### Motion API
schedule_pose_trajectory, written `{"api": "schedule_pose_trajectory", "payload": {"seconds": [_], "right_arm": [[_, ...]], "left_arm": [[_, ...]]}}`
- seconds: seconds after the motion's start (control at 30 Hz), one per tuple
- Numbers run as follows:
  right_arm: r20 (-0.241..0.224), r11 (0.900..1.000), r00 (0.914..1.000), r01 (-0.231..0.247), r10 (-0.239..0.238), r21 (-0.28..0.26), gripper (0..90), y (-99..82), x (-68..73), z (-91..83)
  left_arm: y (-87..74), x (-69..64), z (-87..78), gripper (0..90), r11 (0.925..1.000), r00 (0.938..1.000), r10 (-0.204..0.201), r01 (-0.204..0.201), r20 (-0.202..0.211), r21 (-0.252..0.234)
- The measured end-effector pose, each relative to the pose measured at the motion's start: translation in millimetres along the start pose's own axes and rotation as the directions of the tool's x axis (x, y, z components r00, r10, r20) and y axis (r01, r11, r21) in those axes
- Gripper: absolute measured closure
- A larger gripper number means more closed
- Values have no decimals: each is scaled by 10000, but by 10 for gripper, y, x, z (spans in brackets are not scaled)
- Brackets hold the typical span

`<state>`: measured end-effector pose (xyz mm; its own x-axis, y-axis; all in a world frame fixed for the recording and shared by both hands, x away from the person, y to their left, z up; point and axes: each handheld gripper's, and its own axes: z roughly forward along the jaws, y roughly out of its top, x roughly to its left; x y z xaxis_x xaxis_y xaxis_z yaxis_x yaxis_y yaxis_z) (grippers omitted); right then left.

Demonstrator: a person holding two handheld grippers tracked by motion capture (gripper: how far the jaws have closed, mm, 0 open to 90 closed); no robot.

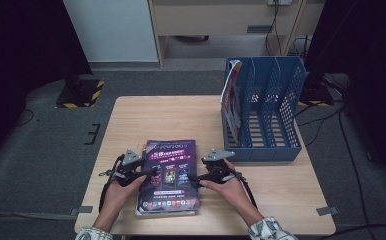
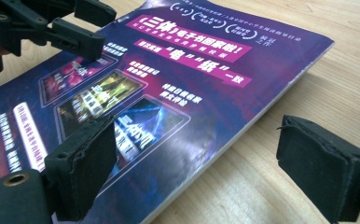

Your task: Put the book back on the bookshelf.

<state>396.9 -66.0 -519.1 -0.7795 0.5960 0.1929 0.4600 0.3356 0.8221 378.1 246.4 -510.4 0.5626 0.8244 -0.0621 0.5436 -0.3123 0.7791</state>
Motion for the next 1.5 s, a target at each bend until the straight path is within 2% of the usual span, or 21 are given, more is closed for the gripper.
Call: {"api": "schedule_pose_trajectory", "payload": {"seconds": [0.07,0.13,0.37,0.53,0.8,0.83,1.03,1.2,1.3,1.5], "right_arm": [[16,10000,10000,-69,69,4,127,4,-8,14],[83,9998,9999,139,-140,136,124,15,-24,61],[160,9994,9999,40,-45,334,117,28,-77,148],[26,9979,9986,-526,526,378,87,32,-129,218],[-219,9954,9958,-879,888,390,69,41,-184,282],[-251,9960,9963,-807,817,385,68,42,-196,290],[-440,9920,9916,-1199,1216,387,58,35,-220,329],[-612,9914,9900,-1253,1275,389,68,35,-232,345],[-786,9874,9851,-1491,1530,528,74,34,-225,354],[-962,9843,9806,-1653,1707,620,74,29,-220,371]], "left_arm": [[7,-4,6,349,10000,10000,15,-15,-3,28],[15,-8,20,350,10000,10000,-1,1,7,-2],[30,-34,43,352,9998,9998,204,-204,33,-22],[23,-35,42,352,9997,9997,232,-232,24,-64],[6,-32,46,348,9998,9999,124,-124,33,-152],[5,-34,46,347,9998,9999,126,-125,24,-156],[-5,-36,47,348,9997,10000,78,-78,5,-228],[-7,-46,47,347,9996,9999,88,-89,-49,-260],[-12,-46,46,347,9997,10000,50,-51,-55,-259],[-17,-50,45,348,9995,9999,61,-64,-92,-298]]}}
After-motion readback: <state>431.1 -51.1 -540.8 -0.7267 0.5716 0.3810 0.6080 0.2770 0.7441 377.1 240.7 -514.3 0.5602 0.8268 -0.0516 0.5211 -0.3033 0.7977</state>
